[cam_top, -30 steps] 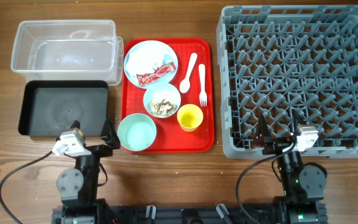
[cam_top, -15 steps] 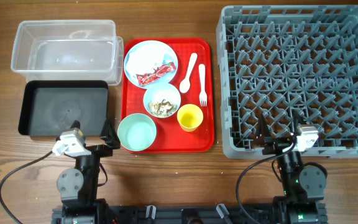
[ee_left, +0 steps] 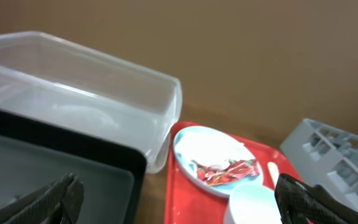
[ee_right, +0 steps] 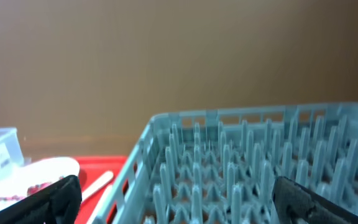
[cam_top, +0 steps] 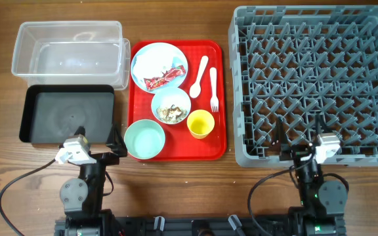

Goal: Sort waste into correct bins and load items into the dishwasher rack
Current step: 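Grasp the white tissue from the blue plate with the left gripper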

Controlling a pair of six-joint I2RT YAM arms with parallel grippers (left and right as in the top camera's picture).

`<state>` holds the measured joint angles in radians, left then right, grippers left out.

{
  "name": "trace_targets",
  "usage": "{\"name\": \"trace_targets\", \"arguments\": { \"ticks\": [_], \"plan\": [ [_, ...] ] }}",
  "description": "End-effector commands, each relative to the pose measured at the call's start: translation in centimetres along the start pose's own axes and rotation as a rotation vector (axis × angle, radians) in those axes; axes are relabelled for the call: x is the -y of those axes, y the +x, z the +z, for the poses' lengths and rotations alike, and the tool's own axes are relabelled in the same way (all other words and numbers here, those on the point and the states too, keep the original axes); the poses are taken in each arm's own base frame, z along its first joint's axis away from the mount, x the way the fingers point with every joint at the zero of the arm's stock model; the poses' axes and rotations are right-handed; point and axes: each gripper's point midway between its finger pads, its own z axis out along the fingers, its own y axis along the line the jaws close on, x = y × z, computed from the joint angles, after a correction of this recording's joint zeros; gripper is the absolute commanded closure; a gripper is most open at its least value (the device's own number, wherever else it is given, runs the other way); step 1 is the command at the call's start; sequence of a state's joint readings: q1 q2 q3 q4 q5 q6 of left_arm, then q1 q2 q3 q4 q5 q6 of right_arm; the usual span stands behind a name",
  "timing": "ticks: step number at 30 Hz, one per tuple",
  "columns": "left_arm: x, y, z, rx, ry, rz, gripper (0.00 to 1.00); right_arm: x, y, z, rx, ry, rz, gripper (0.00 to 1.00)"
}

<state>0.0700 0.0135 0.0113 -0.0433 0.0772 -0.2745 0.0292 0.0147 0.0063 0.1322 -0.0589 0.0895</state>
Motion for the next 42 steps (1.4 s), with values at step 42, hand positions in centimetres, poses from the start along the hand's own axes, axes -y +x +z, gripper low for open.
{"name": "trace_targets", "arguments": {
  "ticks": [42],
  "plan": [
    [12.8,-1.1,21.1,-1.04,0.007,0.134,0.0,-4.7,-7.7,13.4,-0.685,-0.255,0.005,0.0]
  ]
}}
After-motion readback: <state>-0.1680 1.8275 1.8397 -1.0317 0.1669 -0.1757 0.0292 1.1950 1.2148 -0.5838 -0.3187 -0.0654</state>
